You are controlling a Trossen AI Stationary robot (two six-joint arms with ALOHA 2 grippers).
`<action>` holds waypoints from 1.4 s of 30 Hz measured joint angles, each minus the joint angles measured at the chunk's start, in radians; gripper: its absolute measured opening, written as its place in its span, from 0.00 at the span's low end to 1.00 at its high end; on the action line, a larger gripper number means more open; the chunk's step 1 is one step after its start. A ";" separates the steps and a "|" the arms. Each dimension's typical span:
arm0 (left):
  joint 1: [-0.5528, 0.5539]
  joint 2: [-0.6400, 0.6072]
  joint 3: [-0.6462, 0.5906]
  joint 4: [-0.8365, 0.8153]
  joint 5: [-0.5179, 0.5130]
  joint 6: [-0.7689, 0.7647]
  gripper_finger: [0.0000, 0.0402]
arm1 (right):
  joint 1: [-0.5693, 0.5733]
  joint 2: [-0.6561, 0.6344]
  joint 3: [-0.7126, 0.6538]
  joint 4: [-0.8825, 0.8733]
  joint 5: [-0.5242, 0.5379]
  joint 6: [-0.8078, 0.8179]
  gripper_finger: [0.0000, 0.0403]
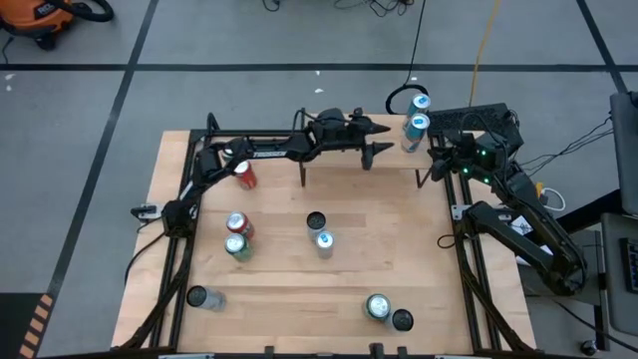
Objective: Place canned beverage on shelf
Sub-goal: Put the bottom blue soda can on the shelf aligned with the other blue soda can
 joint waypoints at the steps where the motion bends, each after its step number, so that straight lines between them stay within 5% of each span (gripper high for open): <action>1: 0.000 0.009 0.016 0.001 0.000 0.000 0.55 | 0.000 0.000 0.000 0.000 0.000 0.000 0.16; 8: 0.000 0.071 0.110 -0.056 -0.003 -0.050 0.27 | 0.000 0.000 0.000 0.000 -0.019 0.008 0.16; 13: 0.001 0.072 0.112 -0.124 -0.003 -0.052 0.13 | 0.036 0.003 -0.047 0.075 -0.177 0.021 0.15; 19: 0.007 0.039 0.111 -0.313 0.015 -0.002 0.02 | 0.147 -0.028 -0.116 0.141 -0.087 -0.012 0.06; 25: 0.007 -0.043 0.070 -0.330 0.014 0.061 0.01 | 0.266 -0.063 -0.117 0.191 0.078 -0.076 0.01; 37: 0.000 -0.243 0.046 -0.611 -0.021 0.211 0.00 | 0.418 0.047 0.016 0.255 0.082 -0.101 0.00; 42: 0.000 -0.321 -0.162 -0.448 -0.040 0.161 0.00 | 0.507 0.176 0.088 0.252 0.182 -0.120 0.00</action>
